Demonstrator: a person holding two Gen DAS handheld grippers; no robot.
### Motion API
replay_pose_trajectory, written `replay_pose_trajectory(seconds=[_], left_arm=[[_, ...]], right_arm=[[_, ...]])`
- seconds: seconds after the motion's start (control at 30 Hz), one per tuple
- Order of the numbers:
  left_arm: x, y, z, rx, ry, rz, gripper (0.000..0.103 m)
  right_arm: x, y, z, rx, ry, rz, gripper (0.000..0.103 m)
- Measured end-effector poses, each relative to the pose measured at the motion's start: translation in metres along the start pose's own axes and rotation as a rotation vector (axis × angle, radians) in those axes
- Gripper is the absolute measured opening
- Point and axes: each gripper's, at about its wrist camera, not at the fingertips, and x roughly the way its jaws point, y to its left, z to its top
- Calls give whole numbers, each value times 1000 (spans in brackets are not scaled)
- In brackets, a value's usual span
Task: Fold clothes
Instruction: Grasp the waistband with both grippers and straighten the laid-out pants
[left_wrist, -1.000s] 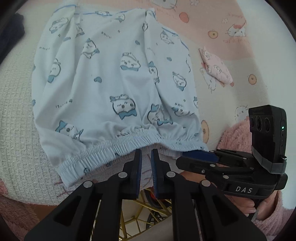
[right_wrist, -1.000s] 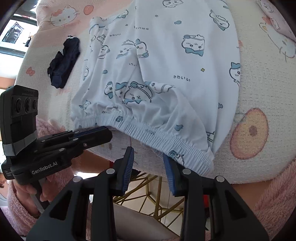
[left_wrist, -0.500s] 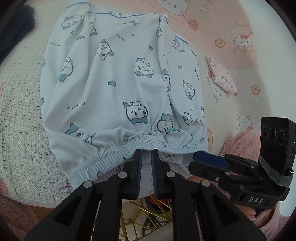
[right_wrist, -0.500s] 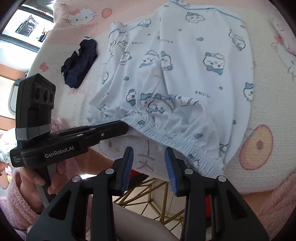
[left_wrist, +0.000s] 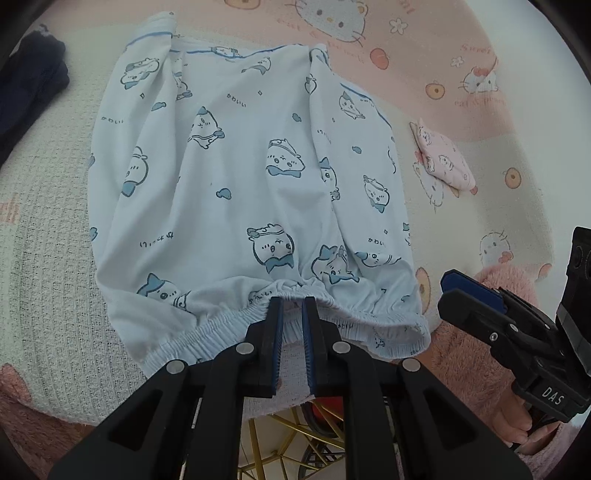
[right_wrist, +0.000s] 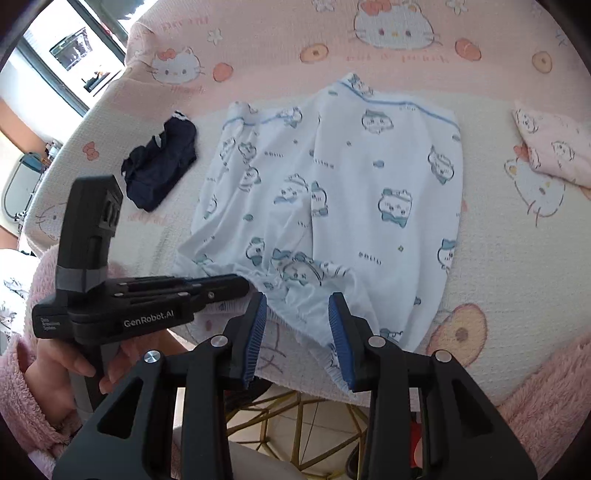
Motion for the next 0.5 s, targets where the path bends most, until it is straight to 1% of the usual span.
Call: replay_pose_trajectory(seconds=[0.03, 0.07, 0.1, 0.13, 0.2, 0.23, 0.3, 0.37, 0.43, 0.47, 0.5], left_arm=[[6, 3, 0, -2, 26, 9, 14], [14, 5, -2, -15, 55, 10, 14], [20, 8, -3, -26, 79, 10, 14], [19, 7, -3, -27, 75, 12, 14], [16, 6, -3, -27, 66, 16, 14], [15, 5, -3, -26, 61, 16, 14], [10, 4, -5, -29, 50, 7, 14], [2, -1, -6, -18, 29, -48, 15], [-2, -2, -8, -19, 19, -92, 23], [-3, -2, -8, -23, 18, -110, 37], [-3, -1, -9, -29, 19, -124, 42]], right_arm=[[0, -1, 1, -1, -4, -13, 37], [7, -4, 1, 3, 34, -37, 37], [20, -9, -2, 13, 97, -70, 37], [33, -15, -6, 31, 160, -93, 37], [52, -27, -16, 87, 262, -96, 37], [56, -28, -18, 92, 283, -96, 37], [57, -27, -16, 74, 278, -122, 37], [61, -28, -14, 64, 274, -155, 37], [66, -31, -12, 68, 276, -187, 35], [65, -30, -11, 71, 265, -191, 35], [60, -29, -10, 70, 241, -187, 35]])
